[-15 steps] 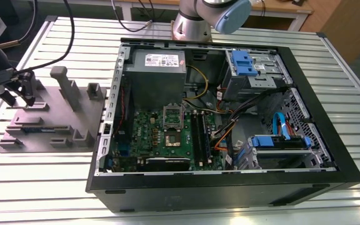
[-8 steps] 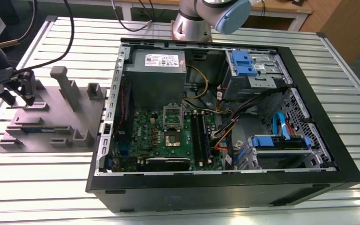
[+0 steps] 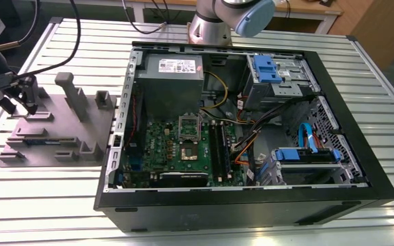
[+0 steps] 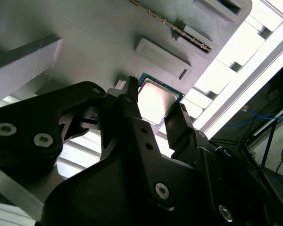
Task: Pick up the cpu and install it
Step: 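Pick up the cpu and move it towards the insertion slot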
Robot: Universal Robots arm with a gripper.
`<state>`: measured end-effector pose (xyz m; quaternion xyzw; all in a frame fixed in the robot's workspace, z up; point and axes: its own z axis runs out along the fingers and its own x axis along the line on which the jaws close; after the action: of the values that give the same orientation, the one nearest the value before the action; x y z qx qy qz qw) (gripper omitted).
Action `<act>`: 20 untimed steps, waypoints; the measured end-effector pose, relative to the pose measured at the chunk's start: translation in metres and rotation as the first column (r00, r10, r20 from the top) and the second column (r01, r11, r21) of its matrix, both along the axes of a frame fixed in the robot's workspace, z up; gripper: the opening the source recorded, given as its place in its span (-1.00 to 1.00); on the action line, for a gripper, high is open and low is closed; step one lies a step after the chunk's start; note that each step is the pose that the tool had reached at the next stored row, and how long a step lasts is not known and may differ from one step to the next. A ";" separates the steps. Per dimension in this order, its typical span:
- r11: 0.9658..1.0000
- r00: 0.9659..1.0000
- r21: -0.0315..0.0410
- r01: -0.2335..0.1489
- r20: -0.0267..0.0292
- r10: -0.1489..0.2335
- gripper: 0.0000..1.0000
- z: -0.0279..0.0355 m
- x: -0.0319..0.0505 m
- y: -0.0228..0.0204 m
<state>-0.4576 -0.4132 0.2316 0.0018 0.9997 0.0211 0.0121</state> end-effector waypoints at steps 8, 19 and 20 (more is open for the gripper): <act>1.000 1.000 0.000 0.000 0.000 0.000 -0.06 0.0017 0.0000 0.0000; 1.000 1.000 0.000 0.000 0.000 0.000 -0.06 0.0059 0.0000 0.0000; 1.000 1.000 0.000 0.000 0.000 0.000 -0.06 0.0067 0.0000 0.0000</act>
<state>-0.4576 -0.4132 0.2383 0.0018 0.9997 0.0210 0.0120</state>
